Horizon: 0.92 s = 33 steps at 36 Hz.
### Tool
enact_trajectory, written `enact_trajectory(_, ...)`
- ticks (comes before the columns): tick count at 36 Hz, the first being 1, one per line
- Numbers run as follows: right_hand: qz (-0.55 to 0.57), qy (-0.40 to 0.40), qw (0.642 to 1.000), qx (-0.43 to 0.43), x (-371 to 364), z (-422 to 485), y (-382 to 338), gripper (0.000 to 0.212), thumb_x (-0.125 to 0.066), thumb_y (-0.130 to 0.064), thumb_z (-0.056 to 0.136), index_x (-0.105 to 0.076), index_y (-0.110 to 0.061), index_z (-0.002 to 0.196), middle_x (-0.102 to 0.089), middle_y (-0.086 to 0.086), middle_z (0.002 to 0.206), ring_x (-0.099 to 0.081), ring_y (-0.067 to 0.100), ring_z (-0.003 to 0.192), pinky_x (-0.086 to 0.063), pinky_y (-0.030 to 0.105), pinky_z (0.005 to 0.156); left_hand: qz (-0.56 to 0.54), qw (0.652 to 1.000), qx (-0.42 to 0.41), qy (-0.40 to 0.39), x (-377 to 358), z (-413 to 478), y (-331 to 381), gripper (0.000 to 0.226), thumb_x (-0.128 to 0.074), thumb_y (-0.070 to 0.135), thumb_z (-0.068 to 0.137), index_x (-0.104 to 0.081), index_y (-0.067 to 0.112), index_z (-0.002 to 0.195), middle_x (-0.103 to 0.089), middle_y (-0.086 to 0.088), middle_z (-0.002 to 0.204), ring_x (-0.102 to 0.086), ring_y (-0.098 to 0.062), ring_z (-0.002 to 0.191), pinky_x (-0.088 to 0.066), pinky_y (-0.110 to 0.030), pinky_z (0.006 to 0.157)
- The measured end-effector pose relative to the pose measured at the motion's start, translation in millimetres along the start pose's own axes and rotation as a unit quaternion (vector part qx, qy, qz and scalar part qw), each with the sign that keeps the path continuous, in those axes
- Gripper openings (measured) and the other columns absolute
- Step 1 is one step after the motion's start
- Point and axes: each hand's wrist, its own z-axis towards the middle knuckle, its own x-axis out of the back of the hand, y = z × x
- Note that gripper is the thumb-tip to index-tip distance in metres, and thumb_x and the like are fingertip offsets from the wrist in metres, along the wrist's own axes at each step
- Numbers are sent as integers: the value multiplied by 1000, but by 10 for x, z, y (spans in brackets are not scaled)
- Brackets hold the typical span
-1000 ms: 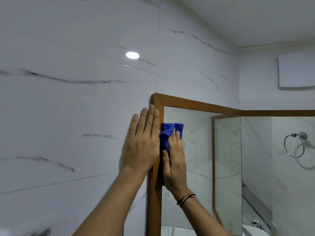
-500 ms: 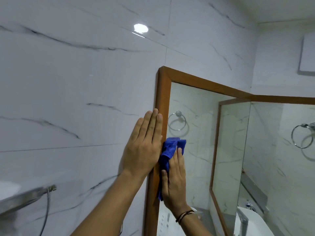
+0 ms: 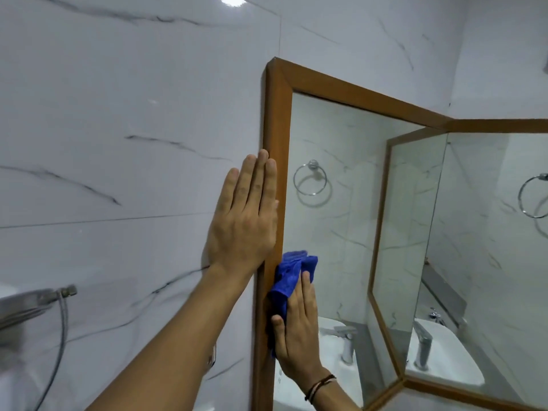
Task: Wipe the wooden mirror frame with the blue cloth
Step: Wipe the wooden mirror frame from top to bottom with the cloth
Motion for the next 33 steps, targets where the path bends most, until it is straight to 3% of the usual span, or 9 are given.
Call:
enact_trajectory(9,8,60,997,46,204,752,-184,69,-23,-55,116,-5,-25,176,-3,2,185,-7,29,171,-8,41,138,13,1000,-2,2,-44,-11,24,64,-21,32,127,-8,-2,179,-11,-23,188,-13,-36,175,-15,-53,143)
enact_trajectory(14,15,-7,1000,10,-9,5,17,71,-22,-56,116,-6,-21,176,-5,8,184,-6,34,171,-2,40,138,3,1000,3,-3,-54,-330,76,63,-27,31,126,-15,-1,179,-16,-22,187,-17,-34,175,-13,-52,144)
enact_trajectory(17,-16,-56,998,-8,-46,-557,145,72,-21,-58,116,-3,-23,176,-1,3,185,-5,30,171,-2,37,138,5,1000,12,-19,-66,-587,202,63,-26,32,126,-15,1,180,-16,-21,188,-18,-32,175,-5,-50,144)
enact_trajectory(21,-37,-38,998,31,20,-384,159,71,-19,-59,116,1,-26,176,4,0,185,0,25,171,-4,38,138,1,999,31,-13,-124,-659,274,63,-26,32,125,-15,2,180,-17,-20,188,-18,-31,175,-6,-50,143)
enact_trajectory(25,-5,-8,999,40,23,-28,85,75,-14,-62,114,-1,-22,176,-2,6,185,-5,34,171,-5,43,138,9,1000,26,-6,-148,-699,265,63,-30,32,125,-20,-1,178,-22,-22,186,-23,-32,174,-17,-52,142)
enact_trajectory(33,-14,-54,998,17,-129,-805,194,74,-17,-60,115,7,-24,175,11,-4,184,8,22,171,1,40,138,-20,999,30,-22,-222,-1167,393,63,-30,30,125,-14,-2,178,-21,-25,184,-17,-34,173,-6,-47,144)
